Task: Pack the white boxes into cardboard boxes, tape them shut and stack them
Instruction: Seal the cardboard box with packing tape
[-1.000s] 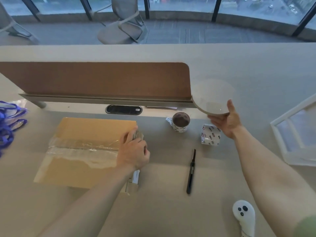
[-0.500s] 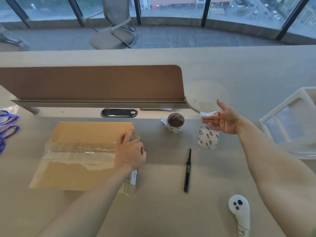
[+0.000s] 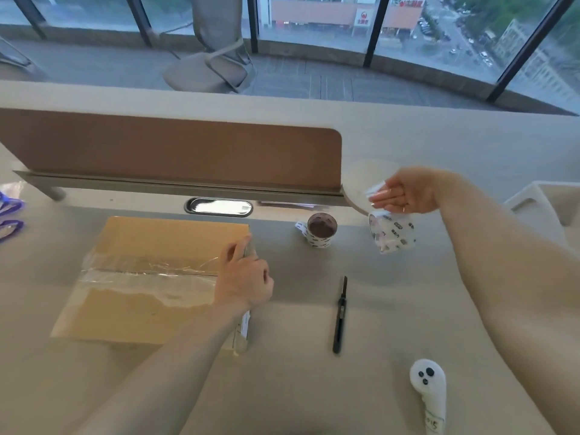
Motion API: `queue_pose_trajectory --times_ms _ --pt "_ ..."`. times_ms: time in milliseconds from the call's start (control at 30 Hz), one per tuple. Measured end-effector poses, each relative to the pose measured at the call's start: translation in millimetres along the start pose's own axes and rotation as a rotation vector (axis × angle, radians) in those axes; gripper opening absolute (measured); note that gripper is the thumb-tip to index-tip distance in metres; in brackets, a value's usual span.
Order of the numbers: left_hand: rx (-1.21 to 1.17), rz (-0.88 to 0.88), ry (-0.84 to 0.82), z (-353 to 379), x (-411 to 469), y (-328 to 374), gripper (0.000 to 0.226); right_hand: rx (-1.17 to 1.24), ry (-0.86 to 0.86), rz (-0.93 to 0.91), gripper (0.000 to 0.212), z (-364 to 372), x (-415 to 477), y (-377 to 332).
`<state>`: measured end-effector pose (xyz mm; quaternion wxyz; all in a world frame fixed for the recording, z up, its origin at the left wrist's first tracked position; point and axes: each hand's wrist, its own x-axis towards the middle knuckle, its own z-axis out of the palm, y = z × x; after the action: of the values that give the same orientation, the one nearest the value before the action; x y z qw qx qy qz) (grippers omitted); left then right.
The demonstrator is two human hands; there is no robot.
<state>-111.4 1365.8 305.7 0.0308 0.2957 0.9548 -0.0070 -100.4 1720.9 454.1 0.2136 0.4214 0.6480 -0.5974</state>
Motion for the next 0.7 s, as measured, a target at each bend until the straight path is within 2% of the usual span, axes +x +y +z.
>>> queue_pose_trajectory --times_ms 133,233,300,367,467,567,633,700 --pt "-0.044 0.003 -0.020 -4.7 -3.1 1.4 0.034 -0.097 -0.011 -0.149 0.032 -5.6 -54.9 -34.3" --pt "-0.239 -0.020 -0.045 -9.5 -0.4 -0.3 0.030 -0.098 -0.018 -0.280 0.032 7.9 -89.4 -39.3" --pt "-0.463 -0.051 -0.076 -18.6 2.2 -3.7 0.032 -0.090 -0.044 -0.373 0.032 26.8 -111.7 -36.8" --pt "-0.835 -0.113 -0.096 -39.6 3.7 -8.6 0.035 -0.087 -0.089 -0.449 0.032 49.6 -129.3 -32.6" --pt "-1.388 -0.153 -0.112 -88.7 -1.0 -18.5 0.026 -0.064 -0.176 -0.555 0.032 91.1 -145.7 -26.9" --pt "-1.643 -0.107 -0.188 -136.0 -12.5 -40.1 0.041 -0.067 -0.245 -0.625 0.034 142.3 -154.0 -24.4" --pt "-1.793 -0.073 -0.238 -157.9 -22.3 -61.1 0.042 -0.109 -0.287 -0.650 0.035 179.8 -157.2 -24.8" --pt "-1.857 -0.059 -0.220 -172.7 -34.0 -85.7 0.038 -0.173 -0.311 -0.671 0.033 215.3 -158.1 -26.0"
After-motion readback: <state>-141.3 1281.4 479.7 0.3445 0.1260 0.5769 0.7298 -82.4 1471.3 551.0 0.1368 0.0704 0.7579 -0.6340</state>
